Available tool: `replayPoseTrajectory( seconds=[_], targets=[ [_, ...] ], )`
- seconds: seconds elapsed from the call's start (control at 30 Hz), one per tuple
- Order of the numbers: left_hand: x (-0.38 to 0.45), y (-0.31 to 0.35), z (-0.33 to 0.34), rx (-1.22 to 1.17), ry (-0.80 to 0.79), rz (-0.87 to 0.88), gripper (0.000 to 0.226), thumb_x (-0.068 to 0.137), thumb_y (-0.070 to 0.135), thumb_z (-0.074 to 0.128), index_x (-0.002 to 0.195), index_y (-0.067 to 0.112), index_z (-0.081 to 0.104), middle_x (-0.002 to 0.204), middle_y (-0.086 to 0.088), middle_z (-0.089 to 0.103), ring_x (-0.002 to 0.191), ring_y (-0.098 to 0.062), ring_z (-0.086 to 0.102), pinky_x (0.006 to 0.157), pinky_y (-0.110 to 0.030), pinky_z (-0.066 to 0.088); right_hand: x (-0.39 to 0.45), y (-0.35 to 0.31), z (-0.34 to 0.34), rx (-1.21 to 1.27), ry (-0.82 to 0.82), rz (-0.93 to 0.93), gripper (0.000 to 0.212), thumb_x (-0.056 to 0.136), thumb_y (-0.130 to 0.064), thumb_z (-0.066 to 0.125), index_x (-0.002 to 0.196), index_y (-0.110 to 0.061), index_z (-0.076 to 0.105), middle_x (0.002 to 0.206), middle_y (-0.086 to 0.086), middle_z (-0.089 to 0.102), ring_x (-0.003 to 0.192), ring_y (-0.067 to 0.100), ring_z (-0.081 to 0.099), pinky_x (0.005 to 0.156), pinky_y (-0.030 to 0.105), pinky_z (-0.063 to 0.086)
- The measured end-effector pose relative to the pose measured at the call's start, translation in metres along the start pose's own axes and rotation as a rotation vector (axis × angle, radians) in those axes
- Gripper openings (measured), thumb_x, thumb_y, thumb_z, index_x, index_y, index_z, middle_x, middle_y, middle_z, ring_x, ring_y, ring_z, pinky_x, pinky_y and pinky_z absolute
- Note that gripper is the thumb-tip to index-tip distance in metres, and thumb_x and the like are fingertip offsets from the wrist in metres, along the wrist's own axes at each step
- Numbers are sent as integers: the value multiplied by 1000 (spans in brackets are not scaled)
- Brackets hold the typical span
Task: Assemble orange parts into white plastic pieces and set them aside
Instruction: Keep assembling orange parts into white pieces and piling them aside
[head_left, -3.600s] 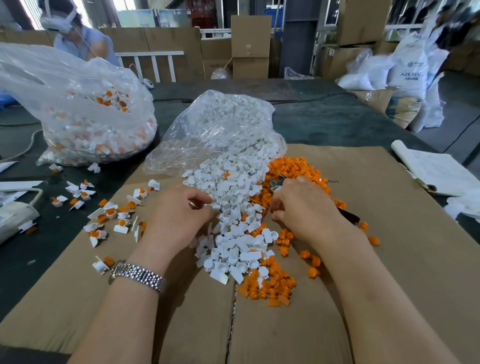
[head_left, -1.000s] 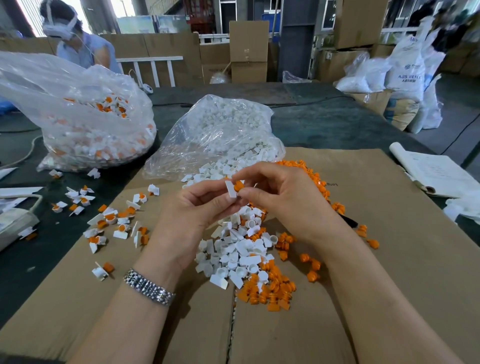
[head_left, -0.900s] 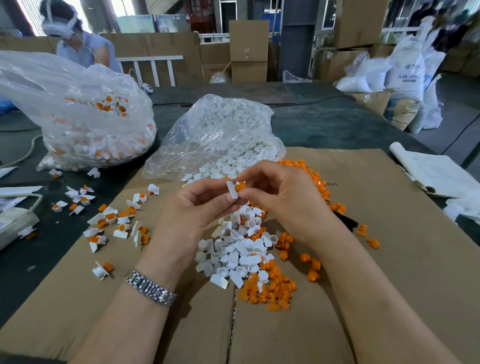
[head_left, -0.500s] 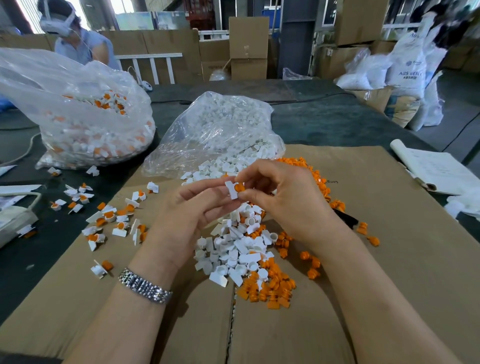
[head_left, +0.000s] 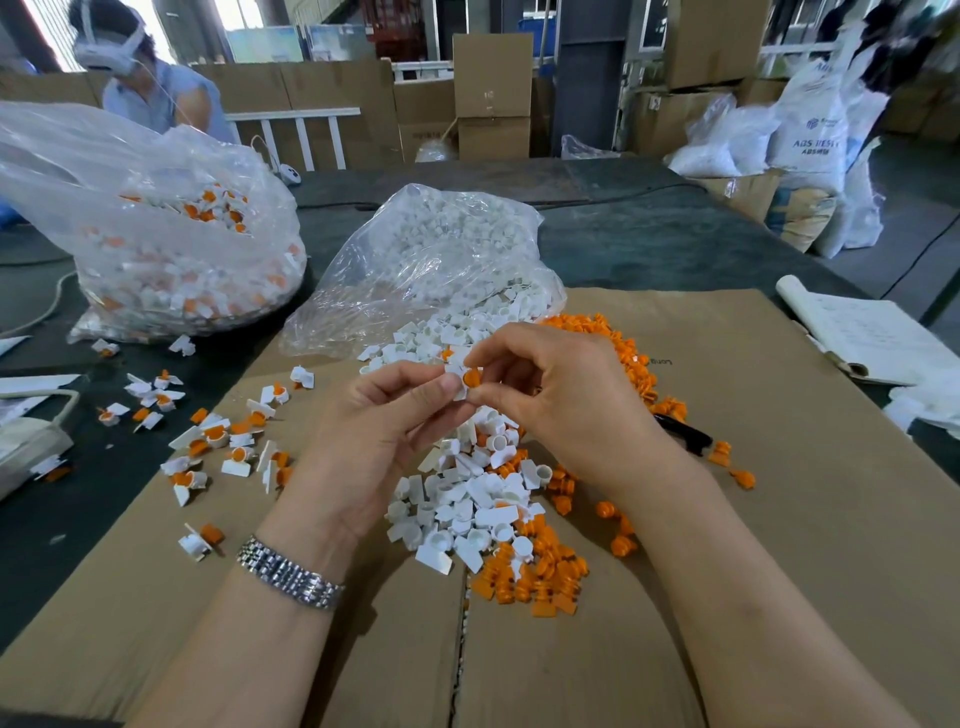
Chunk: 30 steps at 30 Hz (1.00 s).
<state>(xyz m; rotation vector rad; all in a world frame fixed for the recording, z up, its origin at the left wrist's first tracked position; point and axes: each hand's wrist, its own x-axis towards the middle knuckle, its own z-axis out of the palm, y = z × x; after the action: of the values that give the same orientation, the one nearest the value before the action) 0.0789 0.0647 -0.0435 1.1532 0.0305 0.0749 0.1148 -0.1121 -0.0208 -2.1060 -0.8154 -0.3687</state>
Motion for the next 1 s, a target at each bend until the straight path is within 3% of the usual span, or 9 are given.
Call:
replayPoseTrajectory(
  seconds=[0.23,0.87,1.0],
  targets=[
    [-1,4,0,-80,-5,-60,10,79,2,72,77,8,80,88,-14,79,84,-24,78,72,-25,62,0,5,-5,198,-12,96,34,82,-17,82,113,-20,68,88,-11,67,76,7,63,72,18,53],
    [0,2,1,11,82,-72,16,70,-2,79,83,-4,72,94,-24,76,92,-33,77,80,-30,63,-1,2,3,-15,-100,54,25,89,-16,74,114,-22,73,97,-7,66,86,6,62,84,20,52],
    [1,3,-1,-34,117,-75,14,70,-1,79,83,-1,74,95,-23,77,92,-35,77,71,-25,62,1,10,-4,6,-24,164,22,92,-22,71,113,-26,71,94,-12,68,85,3,63,80,17,53]
  ],
)
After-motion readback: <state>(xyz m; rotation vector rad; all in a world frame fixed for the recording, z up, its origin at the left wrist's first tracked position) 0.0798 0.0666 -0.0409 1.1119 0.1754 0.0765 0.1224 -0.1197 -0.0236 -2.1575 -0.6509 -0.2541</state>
